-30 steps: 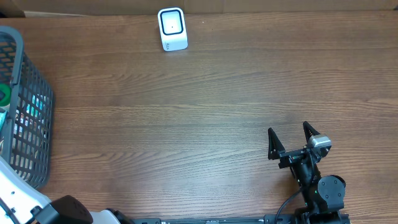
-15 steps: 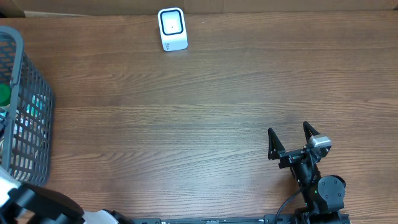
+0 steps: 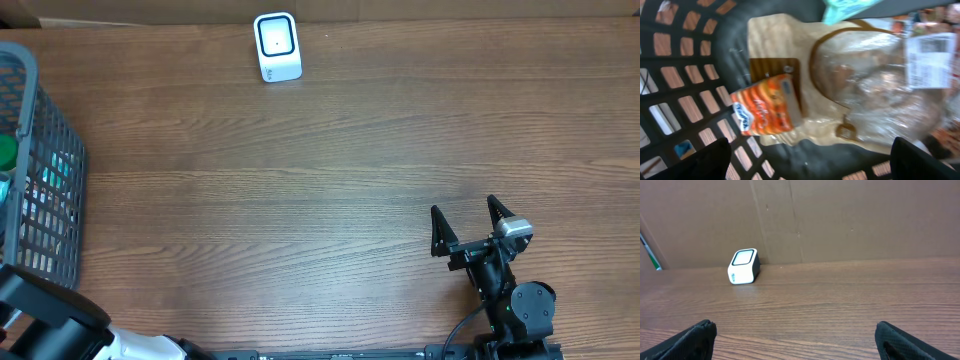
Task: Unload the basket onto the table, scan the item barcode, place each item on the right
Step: 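Close the left gripper on the orange snack box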
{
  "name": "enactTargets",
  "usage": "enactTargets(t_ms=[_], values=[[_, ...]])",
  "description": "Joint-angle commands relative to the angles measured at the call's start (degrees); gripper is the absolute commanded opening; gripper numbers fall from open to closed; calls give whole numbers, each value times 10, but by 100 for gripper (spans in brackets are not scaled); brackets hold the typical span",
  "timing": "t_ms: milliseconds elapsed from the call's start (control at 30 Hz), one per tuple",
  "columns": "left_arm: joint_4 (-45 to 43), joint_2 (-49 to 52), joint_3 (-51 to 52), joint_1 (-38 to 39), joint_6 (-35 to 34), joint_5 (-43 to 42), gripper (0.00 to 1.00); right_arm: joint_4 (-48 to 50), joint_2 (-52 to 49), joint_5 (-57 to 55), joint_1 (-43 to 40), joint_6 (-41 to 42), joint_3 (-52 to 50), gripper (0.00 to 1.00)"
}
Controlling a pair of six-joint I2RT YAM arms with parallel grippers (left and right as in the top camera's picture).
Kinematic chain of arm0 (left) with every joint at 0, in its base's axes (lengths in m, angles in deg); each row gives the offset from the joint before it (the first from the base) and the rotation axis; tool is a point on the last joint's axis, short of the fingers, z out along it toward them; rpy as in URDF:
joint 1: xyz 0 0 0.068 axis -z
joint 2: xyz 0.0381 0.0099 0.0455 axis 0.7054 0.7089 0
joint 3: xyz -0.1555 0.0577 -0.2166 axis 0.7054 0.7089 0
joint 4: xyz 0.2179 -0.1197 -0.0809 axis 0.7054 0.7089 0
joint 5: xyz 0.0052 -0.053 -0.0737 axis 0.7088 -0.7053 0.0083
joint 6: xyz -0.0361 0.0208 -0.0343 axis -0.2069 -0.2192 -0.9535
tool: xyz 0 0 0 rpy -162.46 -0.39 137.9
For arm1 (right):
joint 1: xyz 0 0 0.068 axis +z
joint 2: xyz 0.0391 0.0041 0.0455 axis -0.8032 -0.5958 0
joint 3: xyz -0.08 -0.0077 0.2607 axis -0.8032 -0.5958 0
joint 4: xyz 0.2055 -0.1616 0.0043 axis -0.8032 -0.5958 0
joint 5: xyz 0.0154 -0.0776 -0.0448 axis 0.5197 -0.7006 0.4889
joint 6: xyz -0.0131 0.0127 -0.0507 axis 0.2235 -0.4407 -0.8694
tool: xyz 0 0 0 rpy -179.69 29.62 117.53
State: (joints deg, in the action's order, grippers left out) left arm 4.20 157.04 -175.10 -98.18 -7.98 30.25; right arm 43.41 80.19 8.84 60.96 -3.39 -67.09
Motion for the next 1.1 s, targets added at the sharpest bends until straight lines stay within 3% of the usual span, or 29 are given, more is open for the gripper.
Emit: enactTargets(t_ms=[0, 733, 1067], values=[[0, 15, 8, -19, -20, 18, 85, 3, 6, -1, -2, 2, -7, 100], [-27, 19, 17, -30, -24, 26, 86, 3, 6, -1, -2, 2, -7, 100], [-117, 19, 117, -30, -20, 43, 89, 3, 6, -1, -2, 2, -7, 100]])
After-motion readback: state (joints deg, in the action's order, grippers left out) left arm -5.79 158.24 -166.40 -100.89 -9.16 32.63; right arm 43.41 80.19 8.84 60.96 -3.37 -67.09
